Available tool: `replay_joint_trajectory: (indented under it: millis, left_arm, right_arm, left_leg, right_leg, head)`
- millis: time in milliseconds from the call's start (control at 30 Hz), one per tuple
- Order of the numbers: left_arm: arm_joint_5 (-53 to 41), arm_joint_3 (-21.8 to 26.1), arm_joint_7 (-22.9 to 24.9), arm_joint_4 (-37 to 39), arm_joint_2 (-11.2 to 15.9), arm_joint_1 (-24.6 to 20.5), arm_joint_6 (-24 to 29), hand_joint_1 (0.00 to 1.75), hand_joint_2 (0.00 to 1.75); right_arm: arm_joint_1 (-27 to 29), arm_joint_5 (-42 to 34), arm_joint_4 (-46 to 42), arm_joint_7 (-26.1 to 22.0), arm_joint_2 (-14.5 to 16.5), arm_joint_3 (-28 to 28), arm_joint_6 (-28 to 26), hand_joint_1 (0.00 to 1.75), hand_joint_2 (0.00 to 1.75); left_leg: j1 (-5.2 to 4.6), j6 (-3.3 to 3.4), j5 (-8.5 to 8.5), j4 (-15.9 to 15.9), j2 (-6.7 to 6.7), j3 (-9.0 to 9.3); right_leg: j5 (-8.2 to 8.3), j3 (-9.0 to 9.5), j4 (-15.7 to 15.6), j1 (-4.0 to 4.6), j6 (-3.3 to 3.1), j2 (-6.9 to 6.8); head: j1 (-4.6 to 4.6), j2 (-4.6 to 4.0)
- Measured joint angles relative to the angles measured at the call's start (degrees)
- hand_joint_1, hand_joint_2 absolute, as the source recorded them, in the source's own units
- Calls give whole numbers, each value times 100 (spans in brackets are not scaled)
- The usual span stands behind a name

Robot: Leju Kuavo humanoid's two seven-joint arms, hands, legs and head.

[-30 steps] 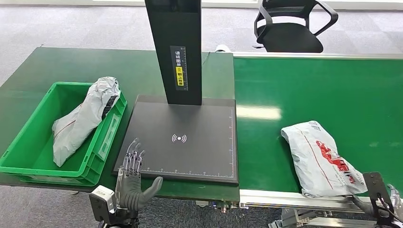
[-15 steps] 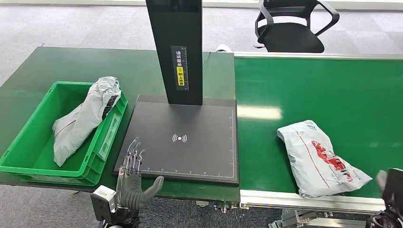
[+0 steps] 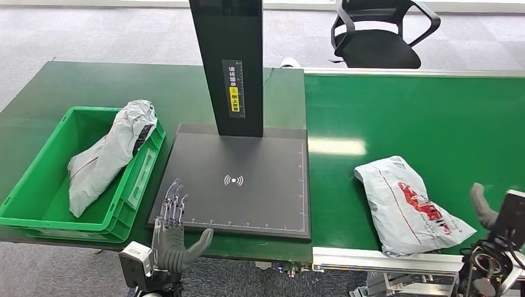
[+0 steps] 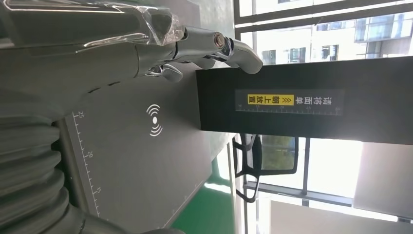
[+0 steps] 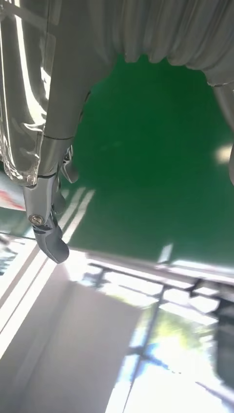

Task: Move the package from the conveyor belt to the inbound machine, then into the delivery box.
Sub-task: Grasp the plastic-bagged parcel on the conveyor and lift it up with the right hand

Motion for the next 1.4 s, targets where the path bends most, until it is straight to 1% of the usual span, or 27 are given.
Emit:
replay_joint_trajectory:
  millis: [167, 267, 367, 467, 700, 833, 967, 1100, 1300, 1400]
  left_arm:
    - [11, 12, -48, 98, 8, -83, -150, 0, 175]
    - [9, 25, -45, 160, 14, -152, -241, 0, 175]
    - [3, 40, -42, 223, 22, -225, -294, 0, 175]
    - [3, 53, -37, 271, 23, -267, -323, 0, 175]
    - [3, 55, 39, 349, 24, -320, -399, 0, 175]
    - [3, 55, 64, 381, 25, -340, -422, 0, 175]
    - [3, 55, 64, 382, 26, -340, -425, 0, 175]
    - [3, 61, 64, 382, 27, -334, -427, 0, 175]
    - [-6, 84, 64, 377, 25, -298, -440, 0, 175]
    - [-41, 93, 64, 352, 22, -252, -422, 0, 175]
  right_arm:
    - [-268, 1052, 853, 699, -273, 595, 733, 0, 175]
    - [-391, 1570, 1422, 900, -410, 954, 1154, 0, 175]
    - [-430, 1872, 1837, 1011, -489, 1241, 1518, 0, 175]
    - [-434, 2109, 2145, 1220, -539, 1455, 1724, 0, 175]
    - [-483, 2502, 2587, 1772, -684, 1724, 2165, 0, 175]
    - [-575, 2605, 2718, 1884, -716, 1816, 2211, 175, 175]
    - [-603, 2618, 2758, 1748, -709, 1856, 2147, 175, 175]
    - [-606, 2552, 2762, 1429, -671, 1857, 1895, 175, 175]
    - [-589, 2210, 2683, 749, -521, 1789, 1397, 175, 175]
    - [-542, 1862, 2476, 212, -363, 1670, 1035, 175, 175]
  left_leg:
    - [1, 0, 1, 0, -3, 0]
    - [1, 0, 1, 0, -6, -1]
    - [2, 0, 1, 0, -9, -4]
    - [2, 0, 1, 0, -8, -6]
    - [1, 0, 0, 1, -7, 3]
    - [1, 1, 0, 1, -7, 19]
    - [1, 1, 0, 1, -7, 22]
    - [0, 2, 1, 1, -6, 22]
    - [1, 2, 2, 1, -6, 10]
    - [2, 1, 2, 1, -6, -3]
  right_leg:
    - [0, 0, 0, 1, 0, -2]
    - [0, 0, 0, 1, 0, -5]
    - [0, -2, 0, 1, 0, -7]
    - [0, -6, 0, 1, 0, -6]
    - [-1, 0, -2, 1, 0, -6]
    - [-1, 15, -3, 1, 0, -7]
    - [0, 25, -3, 1, 1, -7]
    - [3, 26, -2, 0, 5, -6]
    - [4, 12, 0, 1, 5, -6]
    - [4, 1, 2, 2, 5, -6]
  head:
    - [0, 0]
    - [0, 0]
    - [1, 0]
    - [1, 0]
    - [1, 0]
    - [1, 0]
    - [2, 0]
    - [2, 0]
    - [1, 0]
    - [1, 0]
